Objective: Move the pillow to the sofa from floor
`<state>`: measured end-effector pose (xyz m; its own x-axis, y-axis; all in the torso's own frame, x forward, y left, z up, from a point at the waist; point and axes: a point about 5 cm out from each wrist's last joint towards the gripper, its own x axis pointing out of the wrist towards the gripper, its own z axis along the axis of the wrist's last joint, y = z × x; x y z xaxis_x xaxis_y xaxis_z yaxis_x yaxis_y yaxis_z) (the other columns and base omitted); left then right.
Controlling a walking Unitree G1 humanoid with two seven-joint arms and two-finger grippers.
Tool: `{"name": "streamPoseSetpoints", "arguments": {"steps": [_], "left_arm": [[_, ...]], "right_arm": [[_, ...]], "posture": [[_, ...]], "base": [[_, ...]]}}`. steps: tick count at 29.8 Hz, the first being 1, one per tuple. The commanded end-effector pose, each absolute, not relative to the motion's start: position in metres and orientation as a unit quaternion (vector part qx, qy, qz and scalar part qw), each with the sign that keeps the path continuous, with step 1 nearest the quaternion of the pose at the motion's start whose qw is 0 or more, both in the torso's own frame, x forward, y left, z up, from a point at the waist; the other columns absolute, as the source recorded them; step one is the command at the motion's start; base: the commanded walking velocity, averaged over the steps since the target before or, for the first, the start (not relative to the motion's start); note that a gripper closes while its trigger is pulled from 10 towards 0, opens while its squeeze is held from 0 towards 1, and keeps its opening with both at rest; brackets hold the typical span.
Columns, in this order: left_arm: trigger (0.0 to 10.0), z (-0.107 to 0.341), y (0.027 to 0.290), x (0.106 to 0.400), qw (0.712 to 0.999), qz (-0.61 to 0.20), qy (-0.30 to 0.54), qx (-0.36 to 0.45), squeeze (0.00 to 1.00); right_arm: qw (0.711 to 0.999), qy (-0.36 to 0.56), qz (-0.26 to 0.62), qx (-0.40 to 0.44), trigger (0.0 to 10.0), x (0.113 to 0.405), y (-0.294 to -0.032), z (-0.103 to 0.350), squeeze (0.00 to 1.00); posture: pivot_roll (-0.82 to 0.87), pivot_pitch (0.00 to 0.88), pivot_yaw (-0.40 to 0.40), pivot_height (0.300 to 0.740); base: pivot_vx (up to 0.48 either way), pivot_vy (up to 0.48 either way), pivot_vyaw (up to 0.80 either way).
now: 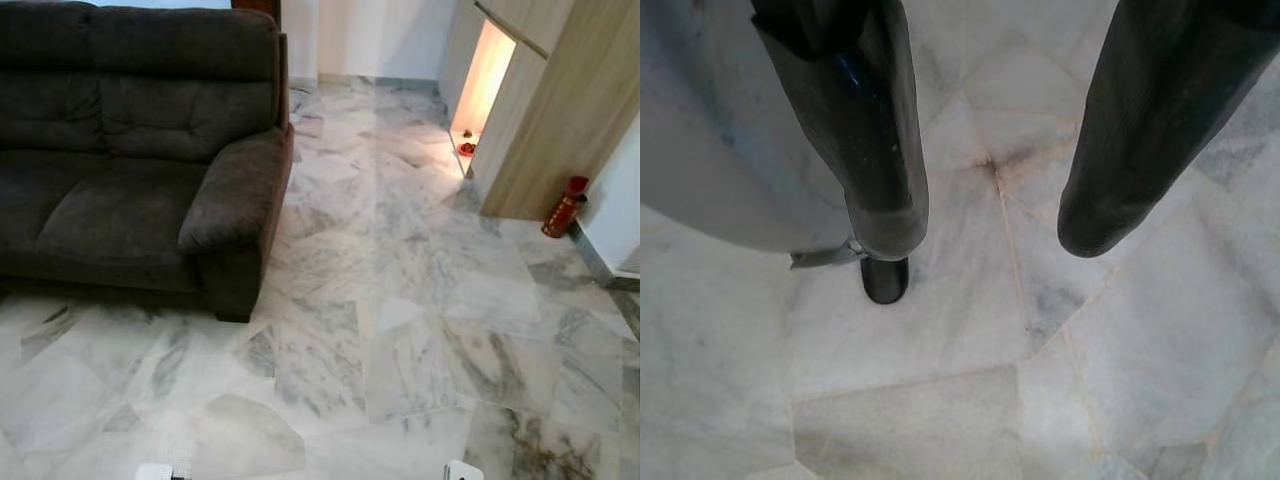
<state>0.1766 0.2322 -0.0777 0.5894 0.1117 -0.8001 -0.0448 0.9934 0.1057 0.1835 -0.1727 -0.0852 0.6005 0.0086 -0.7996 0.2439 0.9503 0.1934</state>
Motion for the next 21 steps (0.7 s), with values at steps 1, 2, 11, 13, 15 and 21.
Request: {"name": "streamPoseSetpoints", "arguments": {"steps": [1, 2, 11, 13, 15, 21], "left_arm": [[10.0, -0.0811, 0.2348, 0.1689, 0.883, 0.049, 0.466, 0.035, 0.0], [10.0, -0.0811, 0.235, 0.1686, 0.882, 0.049, 0.467, 0.036, 0.0], [10.0, -0.0808, 0.2369, 0.1683, 0.882, 0.051, 0.468, 0.037, 0.0], [10.0, -0.0808, 0.237, 0.1684, 0.882, 0.05, 0.467, 0.037, 0.0], [10.0, -0.0807, 0.2371, 0.1683, 0.882, 0.05, 0.467, 0.037, 0.0], [10.0, -0.0809, 0.237, 0.1681, 0.882, 0.05, 0.468, 0.036, 0.0]], "right_arm": [[0.88, 0.447, -0.063, 0.146, 10.0, 0.1818, -0.1695, -0.0864, 0.0], [0.881, 0.447, -0.062, 0.145, 10.0, 0.1821, -0.1689, -0.0863, 0.0], [0.882, 0.445, -0.057, 0.145, 10.0, 0.1841, -0.1658, -0.0855, 0.0], [0.882, 0.446, -0.055, 0.145, 10.0, 0.1842, -0.1649, -0.0855, 0.0], [0.882, 0.446, -0.052, 0.144, 10.0, 0.1842, -0.1642, -0.0856, 0.0], [0.881, 0.447, -0.05, 0.144, 10.0, 0.184, -0.1634, -0.0858, 0.0]], "posture": [[0.06, 0.072, -0.012, 0.74], [0.06, 0.074, -0.012, 0.74], [0.07, 0.078, -0.01, 0.74], [0.07, 0.079, -0.009, 0.74], [0.07, 0.078, -0.009, 0.74], [0.07, 0.079, -0.009, 0.74]], "base": [[0.0, 0.307, 0.0], [0.0, 0.337, 0.0], [0.0, 0.373, 0.0], [0.0, 0.377, 0.0], [0.0, 0.377, 0.0], [0.0, 0.376, 0.0]]}}
